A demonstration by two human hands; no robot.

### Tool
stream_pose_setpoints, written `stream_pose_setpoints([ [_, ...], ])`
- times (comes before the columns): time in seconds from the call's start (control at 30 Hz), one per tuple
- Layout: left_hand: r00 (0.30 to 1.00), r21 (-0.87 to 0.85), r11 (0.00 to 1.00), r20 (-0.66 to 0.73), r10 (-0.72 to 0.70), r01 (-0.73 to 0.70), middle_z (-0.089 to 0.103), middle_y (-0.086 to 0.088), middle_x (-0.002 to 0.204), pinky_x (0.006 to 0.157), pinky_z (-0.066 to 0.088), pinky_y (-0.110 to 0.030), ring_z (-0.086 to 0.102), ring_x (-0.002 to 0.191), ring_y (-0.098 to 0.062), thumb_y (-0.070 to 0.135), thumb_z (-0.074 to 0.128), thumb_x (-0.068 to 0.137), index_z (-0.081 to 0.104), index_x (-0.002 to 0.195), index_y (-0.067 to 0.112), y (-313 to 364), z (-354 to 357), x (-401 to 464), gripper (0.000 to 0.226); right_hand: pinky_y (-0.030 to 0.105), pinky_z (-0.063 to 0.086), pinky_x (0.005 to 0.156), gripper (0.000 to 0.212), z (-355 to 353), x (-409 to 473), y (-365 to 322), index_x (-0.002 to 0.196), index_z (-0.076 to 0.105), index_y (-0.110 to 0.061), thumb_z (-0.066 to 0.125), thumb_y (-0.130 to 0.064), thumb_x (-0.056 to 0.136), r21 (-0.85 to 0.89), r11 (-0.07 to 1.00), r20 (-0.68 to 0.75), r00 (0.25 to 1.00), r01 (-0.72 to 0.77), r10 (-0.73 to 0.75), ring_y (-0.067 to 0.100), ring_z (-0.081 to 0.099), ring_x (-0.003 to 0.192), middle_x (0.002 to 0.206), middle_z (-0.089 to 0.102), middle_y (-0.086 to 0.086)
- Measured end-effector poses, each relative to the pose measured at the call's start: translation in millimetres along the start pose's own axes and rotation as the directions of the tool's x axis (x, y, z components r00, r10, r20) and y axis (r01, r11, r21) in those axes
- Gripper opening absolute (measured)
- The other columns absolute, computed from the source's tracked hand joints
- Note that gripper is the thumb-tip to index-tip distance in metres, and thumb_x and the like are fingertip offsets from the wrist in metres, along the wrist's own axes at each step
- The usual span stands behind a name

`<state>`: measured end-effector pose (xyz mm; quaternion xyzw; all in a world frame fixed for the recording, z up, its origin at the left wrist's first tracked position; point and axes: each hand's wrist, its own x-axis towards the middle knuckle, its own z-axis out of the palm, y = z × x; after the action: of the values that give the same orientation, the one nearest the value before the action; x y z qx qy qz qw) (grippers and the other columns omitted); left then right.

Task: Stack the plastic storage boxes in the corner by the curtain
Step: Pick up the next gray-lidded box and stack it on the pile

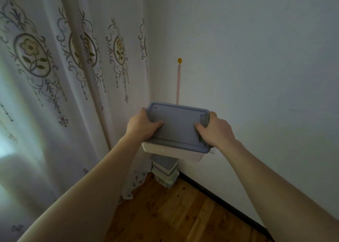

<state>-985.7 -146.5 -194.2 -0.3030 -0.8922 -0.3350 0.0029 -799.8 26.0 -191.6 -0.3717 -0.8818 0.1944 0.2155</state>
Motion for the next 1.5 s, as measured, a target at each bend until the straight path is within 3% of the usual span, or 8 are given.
stream_pose_setpoints([
  [0.2,0.997,0.006,0.999,0.061,0.037,-0.037,0.058,-0.008,0.113,0.076,0.047,-0.038,0.056,0.100,-0.030,0.053,0.071,0.077,0.047,0.123,0.012,-28.6,14.9,82.1,0.066,0.029,0.039,0.070,0.063,45.4,59.4,-16.7,0.140,0.039,-0.014,0.053,-0.054,0.093,0.019,0.999,0.005,0.999,-0.040,0.040,0.031,0.062,0.098,0.116,0.065,0.013],
  [0.37,0.988,-0.013,0.999,0.143,0.052,-0.051,0.055,-0.011,0.124,0.078,0.044,-0.036,0.055,0.107,-0.032,0.050,0.070,0.080,0.043,0.131,0.011,-59.8,28.5,145.3,0.070,0.030,0.041,0.071,0.066,85.4,105.1,-33.2,0.140,0.039,-0.014,0.057,-0.055,0.090,0.034,0.997,0.037,0.996,-0.076,0.075,0.031,0.062,0.100,0.116,0.065,0.013],
  [0.53,0.981,-0.011,0.999,0.189,0.033,-0.031,0.053,-0.013,0.128,0.090,0.048,-0.043,0.054,0.111,-0.034,0.049,0.071,0.080,0.041,0.135,0.010,-83.9,45.2,190.0,0.074,0.034,0.048,0.077,0.078,120.5,140.9,-38.7,0.143,0.034,-0.013,0.060,-0.060,0.087,0.015,0.995,0.089,0.991,-0.102,0.100,0.033,0.062,0.104,0.119,0.064,0.014],
  [0.73,0.971,-0.028,0.999,0.240,0.025,-0.019,0.052,-0.013,0.130,0.087,0.045,-0.038,0.054,0.112,-0.033,0.044,0.072,0.080,0.041,0.137,0.010,-101.4,73.0,236.6,0.073,0.031,0.050,0.072,0.079,157.4,178.1,-31.8,0.144,0.033,-0.014,0.060,-0.061,0.087,0.045,0.988,0.129,0.982,-0.148,0.141,0.030,0.063,0.096,0.116,0.064,0.012],
  [0.93,0.955,-0.030,1.000,0.296,0.017,-0.009,0.056,-0.013,0.126,0.079,0.039,-0.030,0.055,0.109,-0.032,0.036,0.071,0.083,0.044,0.136,0.010,-115.2,113.9,286.1,0.065,0.039,0.056,0.077,0.081,196.4,224.8,-10.0,0.141,0.033,-0.015,0.062,-0.064,0.084,0.052,0.982,0.174,0.970,-0.182,0.171,0.029,0.062,0.095,0.114,0.063,0.010],
  [1.07,0.945,-0.036,0.999,0.327,0.006,0.006,0.057,-0.011,0.125,0.080,0.039,-0.028,0.056,0.109,-0.031,0.034,0.070,0.083,0.045,0.134,0.012,-122.5,148.6,328.7,0.061,0.037,0.055,0.073,0.079,228.1,266.0,8.0,0.138,0.033,-0.015,0.063,-0.064,0.083,0.062,0.972,0.208,0.956,-0.226,0.209,0.027,0.061,0.088,0.111,0.064,0.010],
  [1.33,0.920,-0.051,0.998,0.391,-0.019,0.042,0.059,-0.007,0.124,0.082,0.041,-0.028,0.057,0.110,-0.029,0.032,0.071,0.081,0.050,0.130,0.018,-149.7,221.3,397.2,0.055,0.041,0.055,0.076,0.082,297.7,331.6,47.9,0.141,0.027,-0.015,0.061,-0.065,0.084,-0.006,0.953,0.249,0.922,-0.303,0.295,0.032,0.063,0.093,0.112,0.063,0.012],
  [1.5,0.908,-0.054,0.998,0.418,-0.015,0.041,0.055,-0.008,0.135,0.087,0.039,-0.029,0.054,0.118,-0.030,0.030,0.067,0.085,0.045,0.139,0.018,-176.6,260.6,426.2,0.060,0.037,0.052,0.077,0.086,341.9,347.1,66.8,0.146,0.023,-0.017,0.061,-0.063,0.085,-0.006,0.937,0.259,0.904,-0.351,0.340,0.031,0.062,0.098,0.114,0.062,0.011],
])
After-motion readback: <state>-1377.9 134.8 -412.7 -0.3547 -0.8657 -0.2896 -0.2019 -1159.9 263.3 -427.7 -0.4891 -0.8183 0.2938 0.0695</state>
